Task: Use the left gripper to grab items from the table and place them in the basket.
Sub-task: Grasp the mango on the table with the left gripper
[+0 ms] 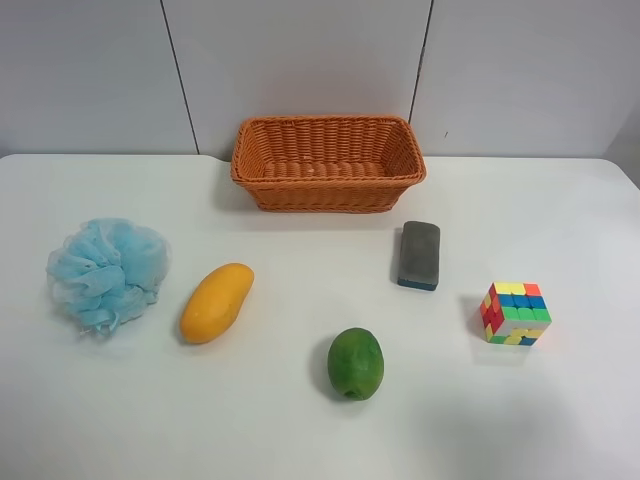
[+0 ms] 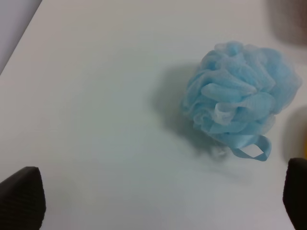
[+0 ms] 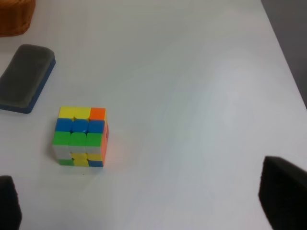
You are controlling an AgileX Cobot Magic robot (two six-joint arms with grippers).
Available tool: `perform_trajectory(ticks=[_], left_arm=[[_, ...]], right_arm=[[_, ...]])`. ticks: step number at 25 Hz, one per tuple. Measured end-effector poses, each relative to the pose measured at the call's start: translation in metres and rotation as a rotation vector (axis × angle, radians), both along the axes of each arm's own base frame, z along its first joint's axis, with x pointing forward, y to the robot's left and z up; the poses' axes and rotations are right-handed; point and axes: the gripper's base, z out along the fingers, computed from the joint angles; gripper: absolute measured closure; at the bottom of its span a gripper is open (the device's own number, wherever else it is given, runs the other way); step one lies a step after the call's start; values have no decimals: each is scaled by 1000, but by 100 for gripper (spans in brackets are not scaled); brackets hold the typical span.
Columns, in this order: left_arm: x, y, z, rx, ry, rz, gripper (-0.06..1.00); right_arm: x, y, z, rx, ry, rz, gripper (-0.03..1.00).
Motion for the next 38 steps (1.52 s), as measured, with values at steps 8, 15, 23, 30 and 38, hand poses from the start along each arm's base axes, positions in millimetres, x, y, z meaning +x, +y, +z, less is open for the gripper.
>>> perform_trajectory(ticks=[8, 15, 23, 30, 38], left_arm=[[0, 0, 0, -2, 0, -1, -5], [0, 0, 0, 2, 0, -3, -5], [31, -2, 30, -6, 104, -50, -5], [119, 0, 70, 66, 329, -184, -5], [211, -25, 59, 44, 432, -431, -5]], right_arm=[[0, 0, 0, 0, 0, 0, -3], [0, 0, 0, 0, 0, 0, -3], [0, 0, 0, 0, 0, 0, -3], [0, 0, 0, 0, 0, 0, -3], [0, 0, 0, 0, 0, 0, -3]])
